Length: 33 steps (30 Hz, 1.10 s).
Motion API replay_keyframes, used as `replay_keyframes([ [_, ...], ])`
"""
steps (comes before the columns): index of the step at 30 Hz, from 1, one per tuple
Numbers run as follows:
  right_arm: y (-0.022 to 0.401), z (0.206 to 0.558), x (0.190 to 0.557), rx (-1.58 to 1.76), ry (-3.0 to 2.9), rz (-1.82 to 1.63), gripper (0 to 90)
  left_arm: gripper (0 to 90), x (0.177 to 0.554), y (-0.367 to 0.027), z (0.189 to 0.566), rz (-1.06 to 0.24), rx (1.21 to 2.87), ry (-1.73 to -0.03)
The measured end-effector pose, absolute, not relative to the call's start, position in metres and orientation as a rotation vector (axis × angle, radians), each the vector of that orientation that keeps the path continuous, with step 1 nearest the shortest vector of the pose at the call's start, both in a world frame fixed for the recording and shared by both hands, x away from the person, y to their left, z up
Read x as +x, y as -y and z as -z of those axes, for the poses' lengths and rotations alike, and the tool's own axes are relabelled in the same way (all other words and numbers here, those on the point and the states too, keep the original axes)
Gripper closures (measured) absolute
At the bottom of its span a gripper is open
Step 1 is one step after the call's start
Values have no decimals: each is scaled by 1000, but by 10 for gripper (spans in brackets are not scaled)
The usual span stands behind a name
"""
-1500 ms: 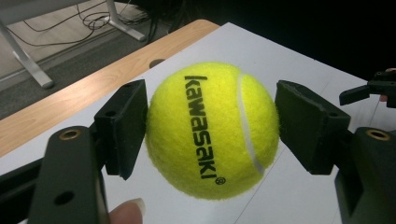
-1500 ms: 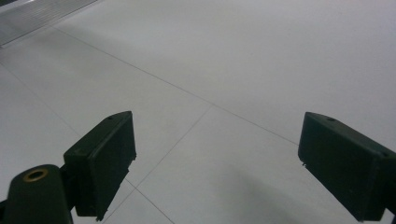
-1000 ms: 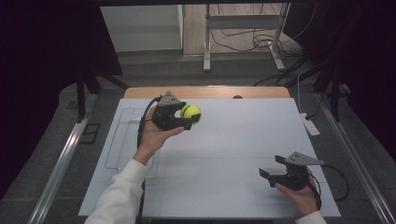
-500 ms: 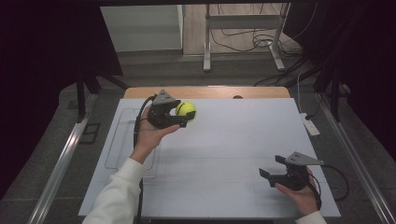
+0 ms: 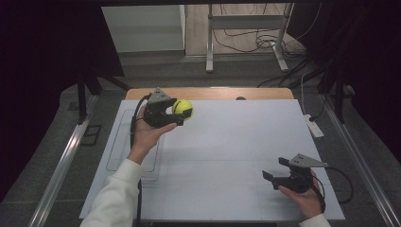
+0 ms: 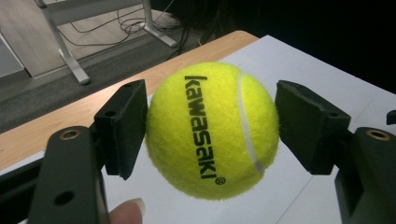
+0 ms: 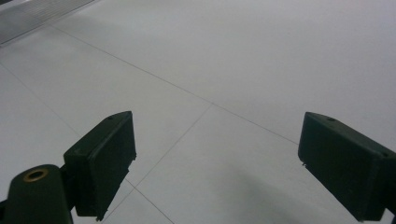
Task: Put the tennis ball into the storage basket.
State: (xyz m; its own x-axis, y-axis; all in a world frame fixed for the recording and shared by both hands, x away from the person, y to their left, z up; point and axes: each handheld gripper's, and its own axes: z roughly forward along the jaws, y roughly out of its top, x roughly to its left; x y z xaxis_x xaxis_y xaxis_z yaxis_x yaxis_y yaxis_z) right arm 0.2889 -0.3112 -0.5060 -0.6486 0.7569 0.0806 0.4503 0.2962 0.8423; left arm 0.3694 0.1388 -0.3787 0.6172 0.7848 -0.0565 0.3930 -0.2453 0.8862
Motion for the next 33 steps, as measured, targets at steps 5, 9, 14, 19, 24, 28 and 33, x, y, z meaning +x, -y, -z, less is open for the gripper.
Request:
replay_keyframes([
  [5, 311, 506, 289, 1091, -2236, -1284, 112, 288, 370, -145, 377, -513, 1853, -962],
  [9, 311, 506, 289, 1092, -2235, -1288, 112, 288, 371, -152, 376, -525, 1843, -979],
  [14, 311, 506, 289, 1093, -2233, -1289, 112, 288, 371, -157, 375, -536, 1837, -990],
  [19, 311, 506, 289, 1092, -2233, -1289, 112, 288, 372, -162, 374, -546, 1834, -1002],
  [24, 311, 506, 289, 1091, -2231, -1291, 112, 288, 372, -166, 374, -554, 1831, -1009],
  [28, 311, 506, 289, 1091, -2231, -1290, 112, 288, 372, -168, 374, -561, 1831, -1014],
  [33, 311, 506, 289, 1091, -2231, -1291, 112, 288, 373, -171, 375, -565, 1829, -1025],
])
